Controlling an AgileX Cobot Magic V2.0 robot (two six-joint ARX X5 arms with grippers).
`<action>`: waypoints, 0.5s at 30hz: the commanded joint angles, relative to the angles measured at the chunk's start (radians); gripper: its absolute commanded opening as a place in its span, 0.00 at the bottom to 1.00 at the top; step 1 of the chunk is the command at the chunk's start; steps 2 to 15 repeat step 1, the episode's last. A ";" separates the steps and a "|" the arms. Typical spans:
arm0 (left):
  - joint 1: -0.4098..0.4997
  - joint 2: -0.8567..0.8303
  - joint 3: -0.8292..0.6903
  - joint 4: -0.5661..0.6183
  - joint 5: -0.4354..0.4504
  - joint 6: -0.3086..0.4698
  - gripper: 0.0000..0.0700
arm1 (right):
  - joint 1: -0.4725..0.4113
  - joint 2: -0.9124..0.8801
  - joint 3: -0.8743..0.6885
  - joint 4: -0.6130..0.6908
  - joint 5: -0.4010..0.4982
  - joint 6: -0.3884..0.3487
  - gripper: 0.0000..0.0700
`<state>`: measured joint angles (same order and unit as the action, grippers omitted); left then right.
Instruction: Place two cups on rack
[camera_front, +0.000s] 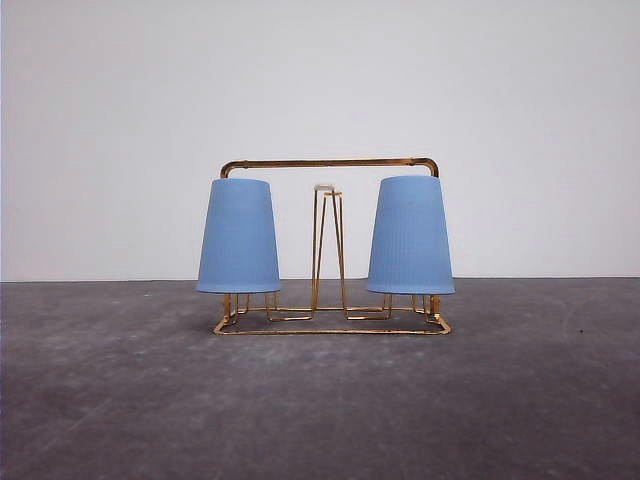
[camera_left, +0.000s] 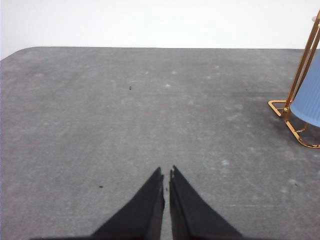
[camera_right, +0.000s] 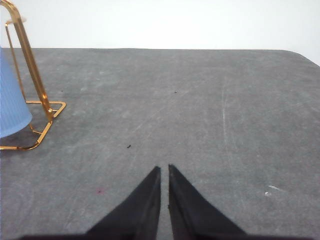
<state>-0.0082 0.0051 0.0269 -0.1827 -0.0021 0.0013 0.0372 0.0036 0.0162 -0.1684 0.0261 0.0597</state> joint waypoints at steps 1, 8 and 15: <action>0.002 -0.001 -0.014 -0.004 -0.002 0.009 0.00 | 0.000 0.000 -0.004 0.011 0.000 0.011 0.04; 0.002 -0.001 -0.014 -0.004 -0.002 0.009 0.00 | 0.000 0.000 -0.004 0.011 0.000 0.011 0.04; 0.002 -0.001 -0.014 -0.004 -0.002 0.009 0.00 | 0.000 0.000 -0.004 0.011 0.000 0.011 0.04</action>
